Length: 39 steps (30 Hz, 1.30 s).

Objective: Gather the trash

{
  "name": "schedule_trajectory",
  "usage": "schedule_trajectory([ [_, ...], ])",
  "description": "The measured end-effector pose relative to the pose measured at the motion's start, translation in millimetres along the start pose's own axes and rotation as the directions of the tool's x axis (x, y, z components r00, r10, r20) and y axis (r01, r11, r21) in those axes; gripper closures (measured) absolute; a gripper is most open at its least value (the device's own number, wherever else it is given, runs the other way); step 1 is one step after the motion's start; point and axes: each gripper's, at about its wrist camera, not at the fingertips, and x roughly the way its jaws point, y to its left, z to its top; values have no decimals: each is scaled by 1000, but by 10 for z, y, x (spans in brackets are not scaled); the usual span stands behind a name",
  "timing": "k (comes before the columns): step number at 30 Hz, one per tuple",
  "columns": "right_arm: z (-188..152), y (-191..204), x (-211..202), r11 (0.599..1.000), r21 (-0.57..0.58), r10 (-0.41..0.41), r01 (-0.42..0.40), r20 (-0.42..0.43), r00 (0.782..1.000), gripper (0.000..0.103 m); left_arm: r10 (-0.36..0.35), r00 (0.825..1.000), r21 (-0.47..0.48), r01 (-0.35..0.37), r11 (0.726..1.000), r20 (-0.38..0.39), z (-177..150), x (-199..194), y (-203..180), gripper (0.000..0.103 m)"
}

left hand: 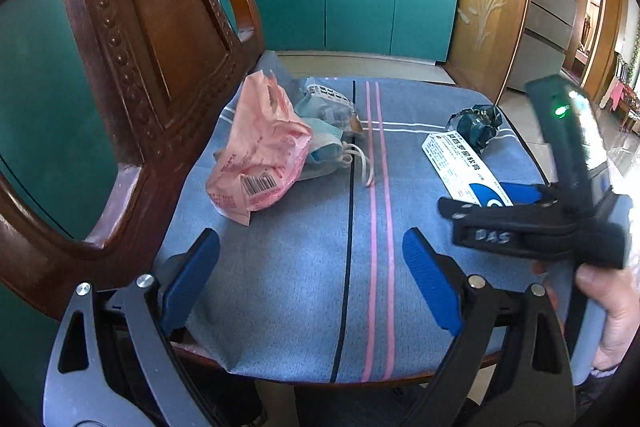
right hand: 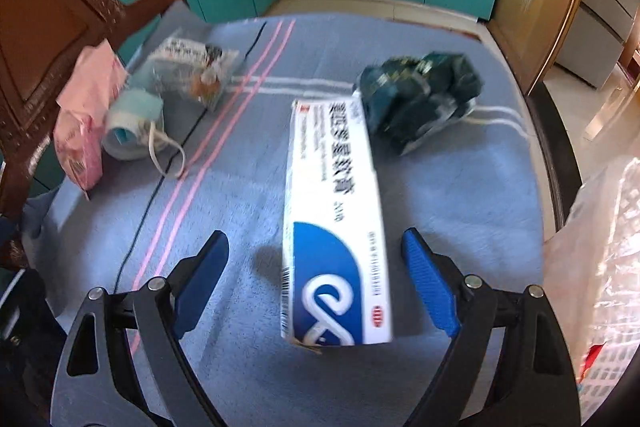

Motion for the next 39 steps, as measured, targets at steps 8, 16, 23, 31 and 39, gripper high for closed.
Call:
schedule_trajectory([
  [8,-59,264,-36,995,-101,-18,20,21,1000,55,0,1000,-10,0,1000,2,-16,-30,50,10],
  [16,-201,225,-147,996,-89,26,-24,13,1000,56,7,1000,-10,-7,1000,8,-36,-48,64,10],
  [23,-315,44,-272,998,-62,34,-33,19,999,56,-4,1000,-3,4,1000,2,-50,-31,16,10],
  [31,-405,-73,-294,998,-38,50,-50,11,999,56,-47,999,-8,47,999,-4,2,9,-3,14],
  [39,-423,-73,-292,997,-58,57,-55,30,998,55,-2,1000,2,2,1000,29,476,214,-37,14],
])
